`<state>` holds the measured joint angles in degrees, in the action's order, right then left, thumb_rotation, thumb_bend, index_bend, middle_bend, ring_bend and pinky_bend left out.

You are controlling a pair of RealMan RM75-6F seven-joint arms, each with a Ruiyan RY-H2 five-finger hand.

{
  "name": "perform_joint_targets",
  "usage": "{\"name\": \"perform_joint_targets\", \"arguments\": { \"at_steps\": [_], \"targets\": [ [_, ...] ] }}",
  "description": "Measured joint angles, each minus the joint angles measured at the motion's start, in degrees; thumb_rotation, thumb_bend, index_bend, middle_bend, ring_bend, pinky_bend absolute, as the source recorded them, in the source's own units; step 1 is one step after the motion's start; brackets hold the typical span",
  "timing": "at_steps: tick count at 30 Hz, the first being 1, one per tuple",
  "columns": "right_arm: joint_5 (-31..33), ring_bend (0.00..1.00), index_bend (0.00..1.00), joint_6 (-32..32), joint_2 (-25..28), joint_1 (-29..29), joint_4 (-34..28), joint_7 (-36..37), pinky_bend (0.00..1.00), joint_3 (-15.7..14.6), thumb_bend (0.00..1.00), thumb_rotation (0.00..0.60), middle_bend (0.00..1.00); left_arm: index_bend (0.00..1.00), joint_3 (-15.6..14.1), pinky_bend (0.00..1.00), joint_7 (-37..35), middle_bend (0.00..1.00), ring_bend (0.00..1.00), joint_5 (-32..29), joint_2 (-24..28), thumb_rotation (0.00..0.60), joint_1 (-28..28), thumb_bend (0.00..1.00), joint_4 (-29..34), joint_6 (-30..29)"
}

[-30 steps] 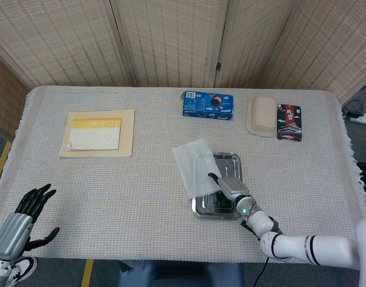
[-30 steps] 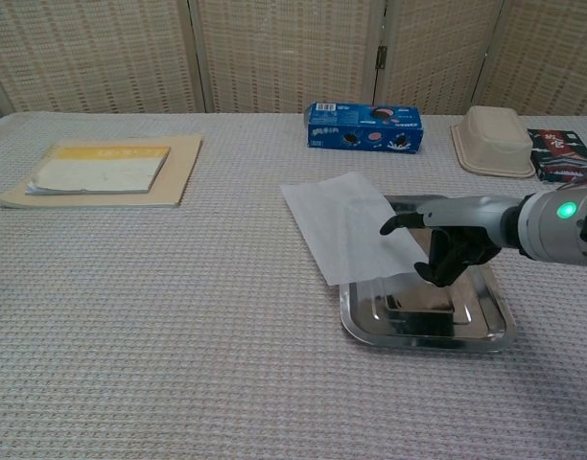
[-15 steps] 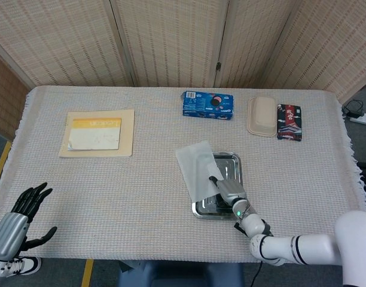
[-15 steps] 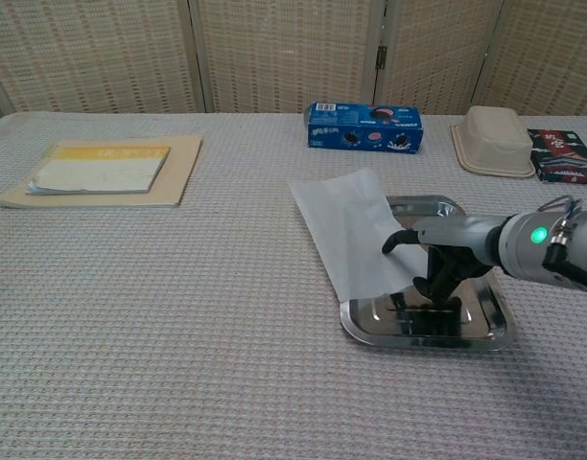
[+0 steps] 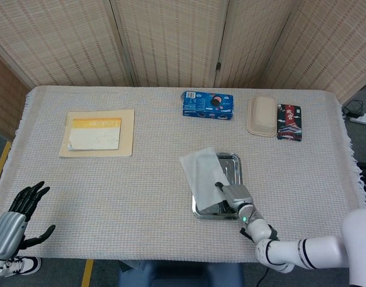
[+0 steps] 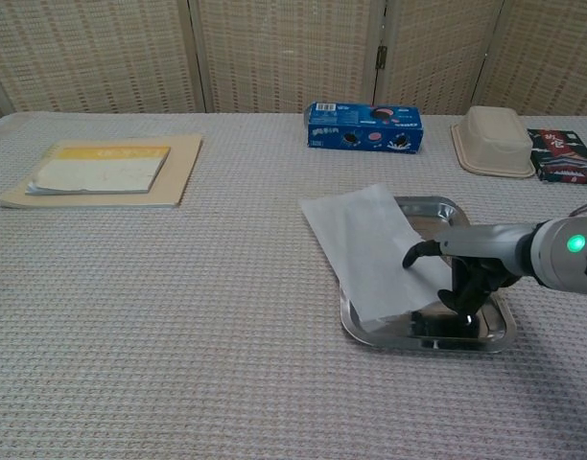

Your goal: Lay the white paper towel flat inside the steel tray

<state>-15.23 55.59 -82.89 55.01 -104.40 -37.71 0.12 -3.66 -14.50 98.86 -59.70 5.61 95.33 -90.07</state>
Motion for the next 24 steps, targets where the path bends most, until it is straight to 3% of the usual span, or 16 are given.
{"name": "perform_joint_targets", "arguments": {
  "at_steps": [12,24],
  "targets": [
    [-5.9,1.00,0.23,4.8,5.0,-2.9,-9.7,0.3,1.00,-3.7,0.69,0.600,1.00,0.00,-0.3,0.00,-0.3,0.00,0.00,0.9,0.4,0.600,-0.3,0.37,0.4,-0.7],
    [-14.2,1.00,0.20,5.4,4.9,-6.4,-7.6,7.5,1.00,-1.0,0.69,0.600,1.00,0.00,-0.2,0.00,-0.6,0.00,0.00,0.5,0.4,0.600,-0.1,0.37,0.3,-0.1]
  ]
}}
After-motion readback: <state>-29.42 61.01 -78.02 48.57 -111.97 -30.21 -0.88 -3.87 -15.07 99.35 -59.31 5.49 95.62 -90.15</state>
